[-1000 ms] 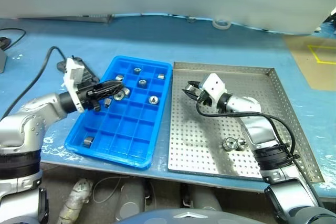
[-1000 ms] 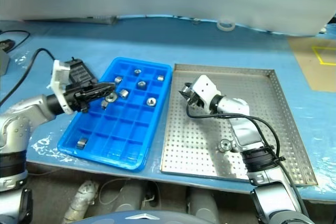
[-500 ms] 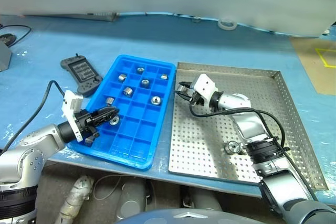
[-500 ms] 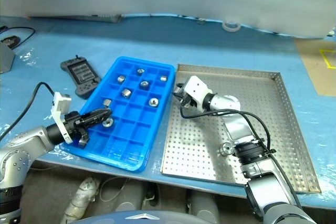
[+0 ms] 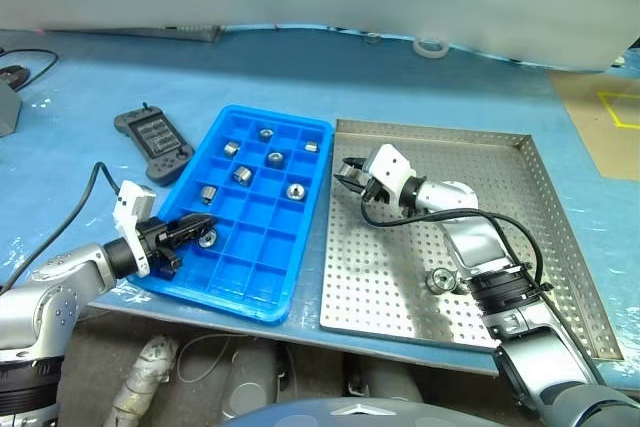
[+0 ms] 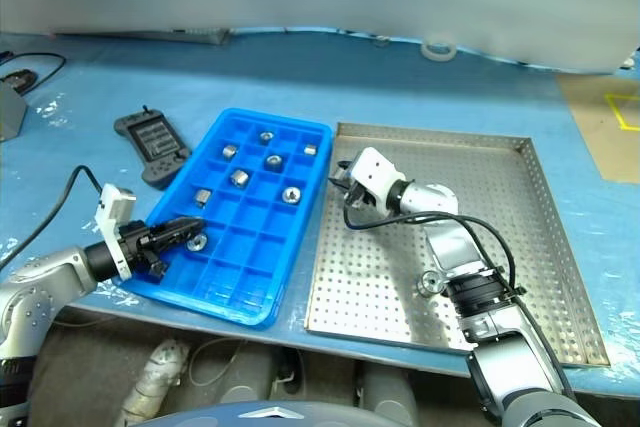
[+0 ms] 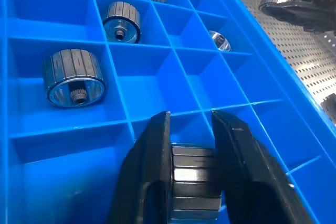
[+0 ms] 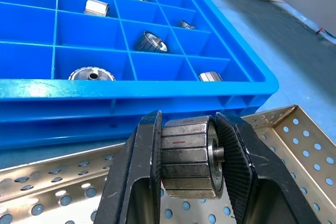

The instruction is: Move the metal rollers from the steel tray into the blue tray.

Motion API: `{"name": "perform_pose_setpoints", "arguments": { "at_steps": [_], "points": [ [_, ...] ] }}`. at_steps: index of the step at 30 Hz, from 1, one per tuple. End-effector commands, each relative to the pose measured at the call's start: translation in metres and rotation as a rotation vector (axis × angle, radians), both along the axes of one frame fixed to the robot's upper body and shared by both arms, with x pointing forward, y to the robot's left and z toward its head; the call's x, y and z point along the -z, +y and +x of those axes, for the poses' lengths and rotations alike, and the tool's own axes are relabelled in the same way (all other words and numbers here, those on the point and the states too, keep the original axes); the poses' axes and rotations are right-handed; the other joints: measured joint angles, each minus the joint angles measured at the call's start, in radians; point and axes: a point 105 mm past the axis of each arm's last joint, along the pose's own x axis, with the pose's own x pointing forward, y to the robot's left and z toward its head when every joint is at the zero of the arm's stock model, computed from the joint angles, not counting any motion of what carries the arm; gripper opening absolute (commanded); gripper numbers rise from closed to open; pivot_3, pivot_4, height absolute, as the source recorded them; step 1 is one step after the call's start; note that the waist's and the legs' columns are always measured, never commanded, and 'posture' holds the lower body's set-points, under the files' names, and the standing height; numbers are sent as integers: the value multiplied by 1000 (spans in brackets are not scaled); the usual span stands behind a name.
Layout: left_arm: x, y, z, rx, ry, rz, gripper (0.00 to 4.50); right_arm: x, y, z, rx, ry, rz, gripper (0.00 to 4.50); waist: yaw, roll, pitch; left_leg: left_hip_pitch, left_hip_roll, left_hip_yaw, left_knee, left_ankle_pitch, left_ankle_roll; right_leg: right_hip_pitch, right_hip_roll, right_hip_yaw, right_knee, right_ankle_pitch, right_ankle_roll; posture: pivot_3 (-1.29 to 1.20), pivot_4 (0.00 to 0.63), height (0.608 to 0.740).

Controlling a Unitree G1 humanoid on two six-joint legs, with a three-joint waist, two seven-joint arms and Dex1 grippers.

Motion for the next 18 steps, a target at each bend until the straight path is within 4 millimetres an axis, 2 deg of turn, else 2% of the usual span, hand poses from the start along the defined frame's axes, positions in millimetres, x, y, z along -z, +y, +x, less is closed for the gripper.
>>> {"name": "perform_pose_setpoints", "arguments": {
  "at_steps": [1, 10, 13, 16, 18],
  "points": [
    [-10, 2, 11, -20, -38, 59, 2052, -12, 2, -1, -11, -59, 11, 1229, 1, 0, 0, 0, 0, 0, 0, 0, 0, 0, 0, 0, 0, 0, 0, 62, 150, 740],
    [-55, -19, 34, 40, -146, -88, 2052, -17, -6, 0, 17, -84, 9, 1229, 0, 0, 0, 0, 0, 0, 1, 1, -1, 0, 0, 0, 2, 0, 0, 5, 150, 740],
    [-66, -42, 49, 107, -146, -186, 2052, -32, -6, 0, 29, -139, 36, 1229, 1, 0, 0, 0, 0, 0, 2, 1, -1, 0, 0, 0, 3, 0, 0, -25, 150, 740],
    [-74, -66, 67, 142, -178, -294, 2052, -38, -4, -1, 30, -191, 15, 1229, -3, 0, 0, 0, 0, 0, 4, 1, -1, 1, 0, 0, 3, 0, 0, -57, 150, 740],
    [-71, -91, 75, 210, -162, -343, 2052, -42, -1, -4, 24, -204, 21, 1229, -5, -1, -1, 0, 0, 0, 5, 1, -1, 2, 0, 0, 3, 0, 0, -64, 150, 740]
  ]
}}
